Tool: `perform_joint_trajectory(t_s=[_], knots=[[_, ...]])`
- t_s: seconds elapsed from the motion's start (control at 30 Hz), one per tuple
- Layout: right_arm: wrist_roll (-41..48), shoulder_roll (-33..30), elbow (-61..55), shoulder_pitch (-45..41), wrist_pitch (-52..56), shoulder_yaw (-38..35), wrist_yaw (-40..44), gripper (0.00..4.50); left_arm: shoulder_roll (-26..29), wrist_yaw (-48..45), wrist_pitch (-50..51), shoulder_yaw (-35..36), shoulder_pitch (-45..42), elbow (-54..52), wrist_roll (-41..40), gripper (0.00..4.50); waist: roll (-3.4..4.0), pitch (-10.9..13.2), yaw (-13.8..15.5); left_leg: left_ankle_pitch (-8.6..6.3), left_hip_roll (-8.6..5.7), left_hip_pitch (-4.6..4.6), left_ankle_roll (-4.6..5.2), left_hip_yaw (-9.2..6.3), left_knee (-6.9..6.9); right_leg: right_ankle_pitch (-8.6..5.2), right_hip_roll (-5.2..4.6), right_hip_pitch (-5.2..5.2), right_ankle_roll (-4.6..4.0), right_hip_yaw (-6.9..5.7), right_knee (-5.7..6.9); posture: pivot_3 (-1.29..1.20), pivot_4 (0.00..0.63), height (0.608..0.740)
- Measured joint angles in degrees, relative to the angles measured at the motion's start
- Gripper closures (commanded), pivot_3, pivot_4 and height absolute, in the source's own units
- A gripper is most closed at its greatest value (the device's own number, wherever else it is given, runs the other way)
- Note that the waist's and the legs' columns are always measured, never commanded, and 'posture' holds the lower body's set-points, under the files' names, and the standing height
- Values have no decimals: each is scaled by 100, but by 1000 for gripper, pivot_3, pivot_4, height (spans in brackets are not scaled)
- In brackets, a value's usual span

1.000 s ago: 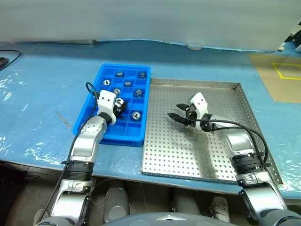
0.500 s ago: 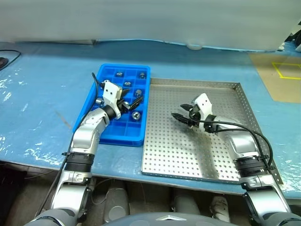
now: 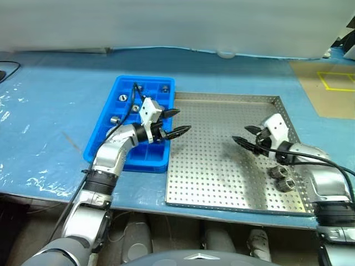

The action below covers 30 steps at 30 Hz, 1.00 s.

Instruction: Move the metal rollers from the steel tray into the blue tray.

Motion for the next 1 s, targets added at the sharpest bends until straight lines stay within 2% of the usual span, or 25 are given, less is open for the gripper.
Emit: perform_joint_trajectory(t_s=[0.4, 0.53, 0.6, 0.83, 1.0], knots=[[803, -480, -1837, 1906, 940, -991, 235, 1213, -524, -1014, -528, -721, -469, 1068, 199, 546, 2, -1, -365, -5, -3, 0, 7, 3, 3, -3, -2, 0, 5, 6, -10, -450, 150, 740], [972, -502, -2226, 2195, 1120, -1278, 161, 1213, -682, -1349, -565, -871, -646, 1334, 252, 546, 0, 0, -421, -6, -2, -2, 8, 3, 9, -6, -2, 0, 11, 6, -11, -522, 150, 740], [946, -499, -2264, 2386, 1121, -1466, 62, 1213, -802, -1438, -644, -932, -790, 1529, 334, 546, 3, -2, -417, -8, -6, -5, 12, 3, 13, -29, -6, 0, 49, 7, -11, -548, 150, 740], [650, -409, -2549, 3030, 1211, -1740, -488, 1213, -1263, -1828, -1480, -1183, -1509, 2864, 840, 546, 4, -3, -587, -21, -9, -16, 30, 4, 17, -30, -8, 0, 49, 8, -27, -644, 150, 740], [696, -234, -2543, 2993, 1556, -2004, -847, 1213, -1641, -1871, -1876, -1135, -1819, 3525, 908, 546, 5, -4, -752, -27, -11, -23, 39, 5, 27, -31, -10, 0, 51, 7, -29, -670, 150, 740]])
